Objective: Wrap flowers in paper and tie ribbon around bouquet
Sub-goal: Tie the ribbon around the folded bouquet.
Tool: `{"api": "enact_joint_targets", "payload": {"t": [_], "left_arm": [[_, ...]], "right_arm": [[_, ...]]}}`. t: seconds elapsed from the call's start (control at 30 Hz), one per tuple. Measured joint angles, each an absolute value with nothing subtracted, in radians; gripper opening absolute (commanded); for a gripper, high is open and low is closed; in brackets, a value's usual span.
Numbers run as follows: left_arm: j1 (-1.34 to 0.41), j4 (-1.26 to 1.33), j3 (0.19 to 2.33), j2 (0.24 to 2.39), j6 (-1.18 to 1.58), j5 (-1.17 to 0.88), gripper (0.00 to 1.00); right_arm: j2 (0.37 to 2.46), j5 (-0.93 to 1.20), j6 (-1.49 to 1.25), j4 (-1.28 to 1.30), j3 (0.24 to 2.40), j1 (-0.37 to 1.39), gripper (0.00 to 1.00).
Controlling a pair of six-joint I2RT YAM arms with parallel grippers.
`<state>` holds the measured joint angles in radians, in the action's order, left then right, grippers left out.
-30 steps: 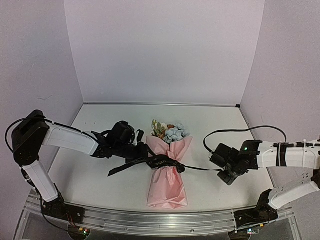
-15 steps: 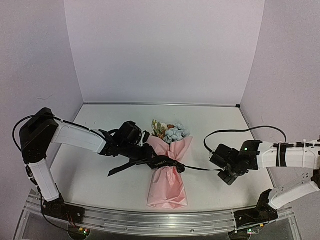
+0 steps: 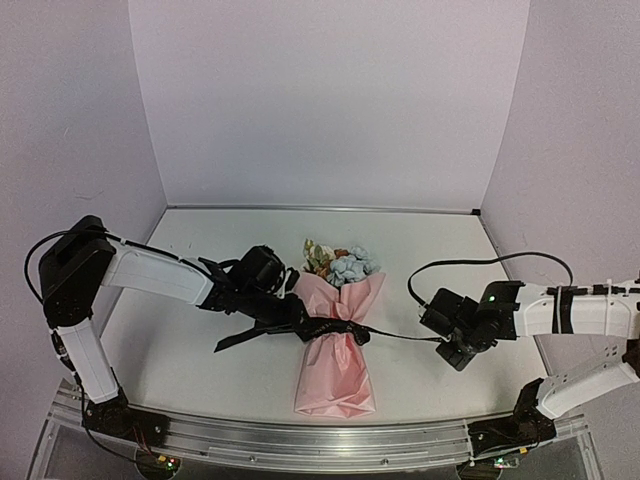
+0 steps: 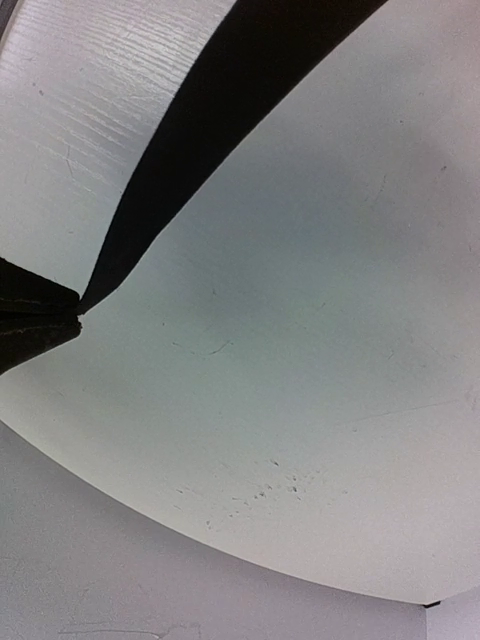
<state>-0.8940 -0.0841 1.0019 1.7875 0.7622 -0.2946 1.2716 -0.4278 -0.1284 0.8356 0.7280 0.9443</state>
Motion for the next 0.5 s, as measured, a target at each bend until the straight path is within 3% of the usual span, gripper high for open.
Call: {"api": "enact_joint_targets", "payload": {"t": [0.3,0.4,0.5], "left_arm": [[-0.896,-0.088,1.002,1.776,0.756,-0.31,0.3],[-0.9,-0.088,1.002,1.776,0.756,-0.321,0.23],[-0.902,-0.088,1.002,1.776,0.756,-0.332,0.09]], "right_arm": [[1.272,-0.429,-0.128,0.836,0.728,0.944,0.0],[1.273,-0.429,-0.128,0.836,0.728,0.944,0.0],[1.273,-0.429,-0.128,0.835,0.728,0.944,0.0]]}}
